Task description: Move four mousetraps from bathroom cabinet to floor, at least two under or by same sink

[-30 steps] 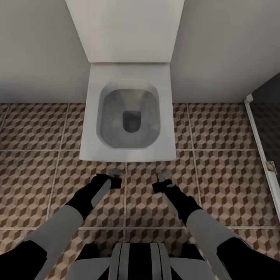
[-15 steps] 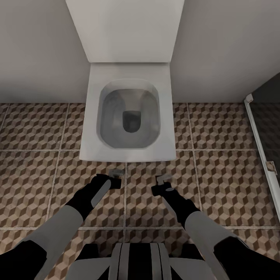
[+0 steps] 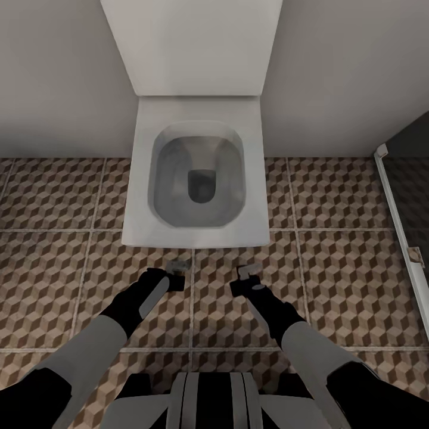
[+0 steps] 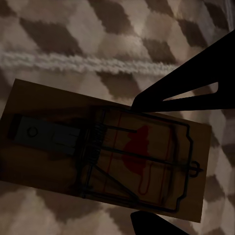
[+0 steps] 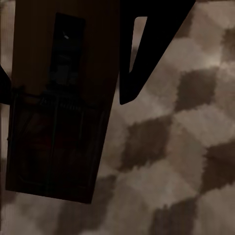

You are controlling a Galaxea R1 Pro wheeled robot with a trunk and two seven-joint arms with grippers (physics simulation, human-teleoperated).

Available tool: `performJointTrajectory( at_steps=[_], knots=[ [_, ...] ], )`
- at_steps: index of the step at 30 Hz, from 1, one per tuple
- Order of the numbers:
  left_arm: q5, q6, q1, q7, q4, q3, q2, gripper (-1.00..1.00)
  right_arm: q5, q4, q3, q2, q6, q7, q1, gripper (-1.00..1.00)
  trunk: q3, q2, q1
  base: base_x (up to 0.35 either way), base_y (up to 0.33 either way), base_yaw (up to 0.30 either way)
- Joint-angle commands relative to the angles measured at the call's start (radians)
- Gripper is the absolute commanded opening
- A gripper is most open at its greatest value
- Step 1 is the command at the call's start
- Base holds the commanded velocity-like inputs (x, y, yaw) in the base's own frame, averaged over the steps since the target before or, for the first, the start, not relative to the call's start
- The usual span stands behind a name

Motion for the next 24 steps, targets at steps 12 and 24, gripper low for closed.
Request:
performJointTrajectory(
  at_steps=[12,24],
  knots=[
    [0.009,0.002,-0.001,0.006,0.001,-0.003,0.0,-1.0,-0.011,-0.018,0.008,-0.001,0.005,-0.005,-0.001,-1.0,0.0,0.0,0.0,0.0,0.0,0.0],
    [0.009,0.002,-0.001,0.006,0.0,-0.003,0.0,-1.0,-0.008,-0.018,0.008,-0.001,0.005,-0.005,-0.001,1.0,0.0,0.0,0.0,0.0,0.0,0.0]
  ],
)
